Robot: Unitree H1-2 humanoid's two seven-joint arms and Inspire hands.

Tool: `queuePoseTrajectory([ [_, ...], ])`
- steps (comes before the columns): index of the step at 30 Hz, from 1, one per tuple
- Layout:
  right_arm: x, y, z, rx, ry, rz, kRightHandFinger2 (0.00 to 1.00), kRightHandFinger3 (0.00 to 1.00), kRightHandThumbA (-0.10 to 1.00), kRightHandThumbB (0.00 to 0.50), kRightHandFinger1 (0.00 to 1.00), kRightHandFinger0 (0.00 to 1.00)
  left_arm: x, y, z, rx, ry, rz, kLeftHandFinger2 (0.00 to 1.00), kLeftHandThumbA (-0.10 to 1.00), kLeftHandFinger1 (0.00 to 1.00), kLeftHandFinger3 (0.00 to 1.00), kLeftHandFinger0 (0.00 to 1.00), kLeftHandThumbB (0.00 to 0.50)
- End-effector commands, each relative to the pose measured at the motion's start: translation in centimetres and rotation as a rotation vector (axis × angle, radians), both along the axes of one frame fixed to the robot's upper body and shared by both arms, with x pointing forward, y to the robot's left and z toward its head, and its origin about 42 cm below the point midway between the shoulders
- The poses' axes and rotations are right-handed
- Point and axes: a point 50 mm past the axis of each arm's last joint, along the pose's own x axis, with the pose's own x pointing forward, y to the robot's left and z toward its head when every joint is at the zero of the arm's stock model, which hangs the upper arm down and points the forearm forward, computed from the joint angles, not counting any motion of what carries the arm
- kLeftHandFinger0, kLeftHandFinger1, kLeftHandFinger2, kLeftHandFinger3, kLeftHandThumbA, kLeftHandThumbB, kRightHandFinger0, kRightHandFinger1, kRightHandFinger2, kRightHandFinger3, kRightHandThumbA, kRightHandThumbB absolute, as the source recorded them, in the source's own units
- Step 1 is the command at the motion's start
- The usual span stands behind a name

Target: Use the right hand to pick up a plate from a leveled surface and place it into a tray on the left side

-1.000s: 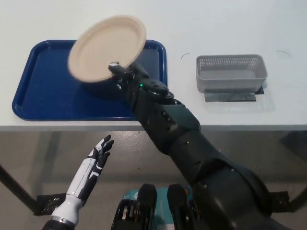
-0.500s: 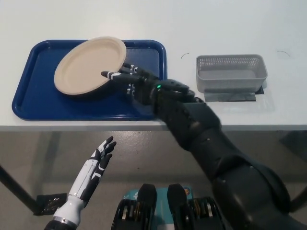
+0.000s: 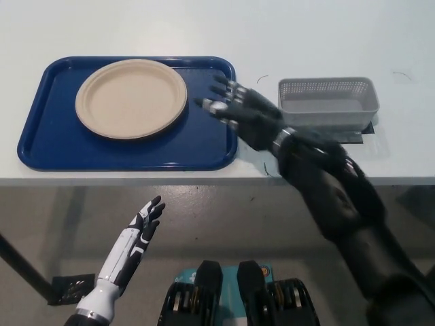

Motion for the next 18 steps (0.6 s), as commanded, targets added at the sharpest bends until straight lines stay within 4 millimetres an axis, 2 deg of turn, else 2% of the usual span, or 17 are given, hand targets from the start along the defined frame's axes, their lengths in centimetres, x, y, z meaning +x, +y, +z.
queuePoseTrajectory([
  [1,-15.1,-6.2,11.6,0.27,-0.383,0.279,1.0,1.0,0.73,0.5,1.0,1.0,0.2,0.0,1.0,0.012,-0.037,-0.018,1.0,1.0,1.0,1.0,1.0,0.117],
  [4,-20.8,-8.0,12.7,0.253,-0.546,0.349,1.0,1.0,0.92,0.5,1.0,1.0,0.0,-0.2,0.8,0.011,-0.033,-0.02,1.0,1.0,1.0,1.0,1.0,0.119],
  [6,-23.4,-8.6,12.8,0.235,-0.634,0.372,1.0,1.0,0.99,0.5,1.0,1.0,0.0,-0.4,0.7,0.002,-0.032,-0.021,1.0,1.0,1.0,1.0,1.0,0.117],
  [7,-25.4,-9.0,12.7,0.216,-0.732,0.405,1.0,1.0,1.0,0.5,1.0,1.0,0.0,-0.5,0.6,0.0,-0.036,-0.02,1.0,1.0,1.0,1.0,1.0,0.116],
  [8,-26.1,-9.0,12.5,0.217,-0.753,0.408,1.0,1.0,1.0,0.5,1.0,1.0,-0.1,-0.5,0.6,0.0,-0.035,-0.018,1.0,1.0,1.0,1.0,1.0,0.117],
  [10,-28.7,-8.8,11.6,0.312,-0.821,0.379,1.0,1.0,1.0,0.495,1.0,1.0,-0.1,-0.5,0.5,-0.001,-0.029,-0.018,1.0,1.0,1.0,1.0,1.0,0.115],
  [12,-29.8,-8.6,10.9,0.378,-0.864,0.371,1.0,1.0,0.99,0.5,1.0,1.0,-0.2,-0.5,0.5,0.001,-0.03,-0.021,1.0,1.0,1.0,1.0,1.0,0.108],
  [14,-31.2,-8.7,9.9,0.42,-0.943,0.347,1.0,1.0,1.0,0.5,1.0,1.0,0.0,-0.7,0.5,0.003,-0.025,-0.023,1.0,1.0,1.0,1.0,1.0,0.12],
  [16,-31.7,-8.8,9.5,0.453,-0.947,0.369,1.0,1.0,1.0,0.5,1.0,1.0,0.2,-0.8,0.5,0.006,-0.027,-0.025,1.0,1.0,1.0,1.0,1.0,0.12],
  [17,-32.1,-8.7,9.3,0.489,-0.945,0.379,1.0,1.0,0.86,0.5,1.0,1.0,0.3,-0.8,0.6,0.002,-0.025,-0.025,1.0,1.0,1.0,1.0,1.0,0.118],
  [18,-32.5,-8.8,8.9,0.456,-0.988,0.341,1.0,1.0,0.89,0.5,1.0,1.0,0.4,-0.8,0.6,0.003,-0.026,-0.024,1.0,1.0,1.0,1.0,1.0,0.111],
])
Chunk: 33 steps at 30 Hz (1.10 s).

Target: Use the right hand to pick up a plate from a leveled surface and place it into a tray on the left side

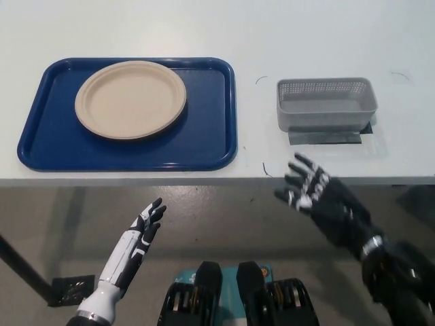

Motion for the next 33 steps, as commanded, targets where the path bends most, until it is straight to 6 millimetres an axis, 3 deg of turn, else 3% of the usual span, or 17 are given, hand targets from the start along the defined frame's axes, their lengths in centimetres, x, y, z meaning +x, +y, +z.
queuePoseTrajectory([
  [1,-19.1,0.9,16.5,0.344,-1.048,0.36,1.0,1.0,0.91,0.5,1.0,1.0,0.6,-0.7,0.9,0.004,-0.038,-0.021,1.0,1.0,1.0,1.0,1.0,0.108],
  [3,-20.0,0.8,15.8,0.354,-1.051,0.33,1.0,1.0,0.91,0.467,1.0,1.0,0.6,-0.8,0.8,0.002,-0.04,-0.024,1.0,1.0,1.0,1.0,1.0,0.104],
  [6,-21.8,0.0,13.2,0.278,-0.867,0.219,1.0,1.0,0.68,0.489,1.0,1.0,0.8,-0.9,0.8,0.0,-0.04,-0.033,1.0,1.0,1.0,1.0,1.0,0.099],
  [8,-22.3,-1.0,12.5,0.123,-0.868,0.144,1.0,1.0,0.81,0.5,1.0,1.0,1.0,-1.0,0.9,-0.005,-0.045,-0.033,1.0,1.0,1.0,1.0,1.0,0.104],
  [9,-22.4,-1.4,12.1,0.061,-0.843,0.111,1.0,1.0,0.82,0.5,1.0,1.0,0.8,-1.0,0.8,-0.009,-0.043,-0.031,1.0,1.0,1.0,1.0,1.0,0.104],
  [10,-20.7,-1.6,10.7,0.009,-0.854,0.074,1.0,1.0,1.0,0.465,1.0,1.0,0.8,-1.0,0.7,-0.01,-0.044,-0.029,1.0,1.0,1.0,1.0,1.0,0.115],
  [11,-19.5,-1.6,9.5,-0.026,-0.858,0.038,1.0,1.0,1.0,0.455,1.0,1.0,0.9,-1.0,0.8,-0.011,-0.047,-0.029,1.0,1.0,1.0,1.0,1.0,0.117],
  [12,-17.5,-2.0,7.0,-0.091,-0.825,-0.049,1.0,1.0,1.0,0.446,1.0,1.0,1.0,-1.0,0.7,-0.009,-0.048,-0.031,1.0,1.0,1.0,1.0,1.0,0.119],
  [13,-16.7,-2.6,5.7,-0.143,-0.795,-0.069,1.0,1.0,1.0,0.383,1.0,1.0,0.9,-1.1,0.6,-0.008,-0.046,-0.032,1.0,1.0,1.0,1.0,1.0,0.119],
  [14,-15.4,-3.4,4.1,-0.2,-0.745,-0.103,1.0,1.0,1.0,0.366,1.0,1.0,0.8,-1.1,0.6,-0.006,-0.045,-0.032,1.0,1.0,1.0,1.0,1.0,0.121],
  [15,-15.1,-3.7,3.6,-0.218,-0.729,-0.115,1.0,1.0,1.0,0.361,1.0,1.0,0.7,-1.2,0.4,-0.007,-0.043,-0.032,1.0,1.0,1.0,1.0,1.0,0.122],
  [16,-13.1,-4.9,1.4,-0.247,-0.632,-0.185,1.0,1.0,1.0,0.342,1.0,1.0,0.6,-1.3,0.4,-0.011,-0.04,-0.034,1.0,1.0,1.0,1.0,1.0,0.114],
  [19,-10.7,-6.7,-1.5,-0.343,-0.511,-0.248,1.0,1.0,1.0,0.32,1.0,1.0,0.1,-1.3,0.1,-0.01,-0.032,-0.031,1.0,1.0,1.0,1.0,1.0,0.11],
  [21,-9.7,-7.4,-2.9,-0.38,-0.472,-0.246,1.0,1.0,1.0,0.285,1.0,1.0,0.0,-1.3,0.0,-0.013,-0.033,-0.029,1.0,1.0,1.0,1.0,1.0,0.107],
  [24,-9.0,-7.5,-4.1,-0.462,-0.453,-0.259,1.0,1.0,1.0,0.372,1.0,1.0,-0.4,-1.1,0.0,-0.009,-0.041,-0.026,1.0,1.0,1.0,1.0,1.0,0.104],
  [27,-8.4,-7.4,-4.9,-0.498,-0.455,-0.237,1.0,1.0,1.0,0.384,1.0,1.0,-0.5,-1.0,0.0,-0.004,-0.042,-0.024,1.0,1.0,1.0,1.0,1.0,0.119],
  [33,-7.7,-6.6,-5.9,-0.561,-0.495,-0.181,1.0,1.0,1.0,0.346,1.0,1.0,-1.4,-1.0,-0.6,0.004,-0.032,-0.017,1.0,1.0,1.0,1.0,1.0,0.163],
])
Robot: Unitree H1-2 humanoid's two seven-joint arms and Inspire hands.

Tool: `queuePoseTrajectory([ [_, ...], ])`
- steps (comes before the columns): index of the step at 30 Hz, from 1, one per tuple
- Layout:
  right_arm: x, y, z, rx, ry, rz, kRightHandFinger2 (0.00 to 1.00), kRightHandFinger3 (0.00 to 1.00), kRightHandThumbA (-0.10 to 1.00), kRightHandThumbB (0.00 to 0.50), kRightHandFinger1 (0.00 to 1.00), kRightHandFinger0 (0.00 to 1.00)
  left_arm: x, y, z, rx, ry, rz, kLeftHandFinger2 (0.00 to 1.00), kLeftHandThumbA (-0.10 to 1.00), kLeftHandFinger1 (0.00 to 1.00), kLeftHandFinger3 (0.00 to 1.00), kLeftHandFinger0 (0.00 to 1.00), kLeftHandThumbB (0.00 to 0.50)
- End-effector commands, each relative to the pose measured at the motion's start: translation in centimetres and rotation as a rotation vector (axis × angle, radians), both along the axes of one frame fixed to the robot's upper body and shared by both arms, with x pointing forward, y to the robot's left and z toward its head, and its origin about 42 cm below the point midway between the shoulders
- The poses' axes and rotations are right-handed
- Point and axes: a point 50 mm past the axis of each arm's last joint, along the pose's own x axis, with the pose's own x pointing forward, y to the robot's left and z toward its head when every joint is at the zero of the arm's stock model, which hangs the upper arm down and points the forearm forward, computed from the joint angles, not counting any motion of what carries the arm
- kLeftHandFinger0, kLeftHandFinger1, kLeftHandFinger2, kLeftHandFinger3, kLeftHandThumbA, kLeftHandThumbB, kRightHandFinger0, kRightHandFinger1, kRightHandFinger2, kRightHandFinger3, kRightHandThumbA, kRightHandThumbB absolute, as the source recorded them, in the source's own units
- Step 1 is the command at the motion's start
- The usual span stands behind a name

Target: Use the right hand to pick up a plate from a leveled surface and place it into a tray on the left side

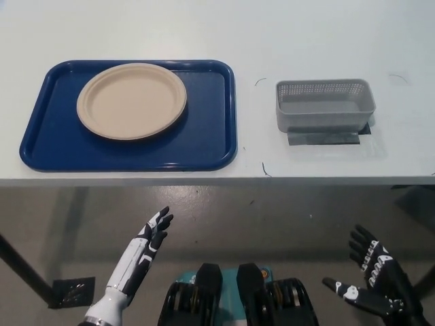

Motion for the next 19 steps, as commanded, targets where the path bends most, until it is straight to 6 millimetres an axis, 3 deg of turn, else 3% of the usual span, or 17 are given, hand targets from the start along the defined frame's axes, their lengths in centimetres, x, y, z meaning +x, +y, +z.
queuePoseTrajectory([
  [1,2.1,-0.2,2.0,-0.242,-0.32,0.058,1.0,1.0,1.0,0.343,1.0,1.0,-0.7,-0.3,0.7,0.012,-0.078,-0.005,1.0,1.0,1.0,1.0,1.0,0.169],
  [6,2.8,0.5,2.2,-0.276,-0.331,0.075,1.0,1.0,1.0,0.324,1.0,1.0,-1.1,0.0,0.6,0.019,-0.065,0.002,1.0,1.0,1.0,1.0,1.0,0.194],
  [19,2.0,1.1,1.8,-0.32,-0.359,0.111,1.0,1.0,1.0,0.291,1.0,1.0,-1.7,0.3,0.3,0.025,-0.035,0.022,1.0,1.0,1.0,1.0,1.0,0.156],
])
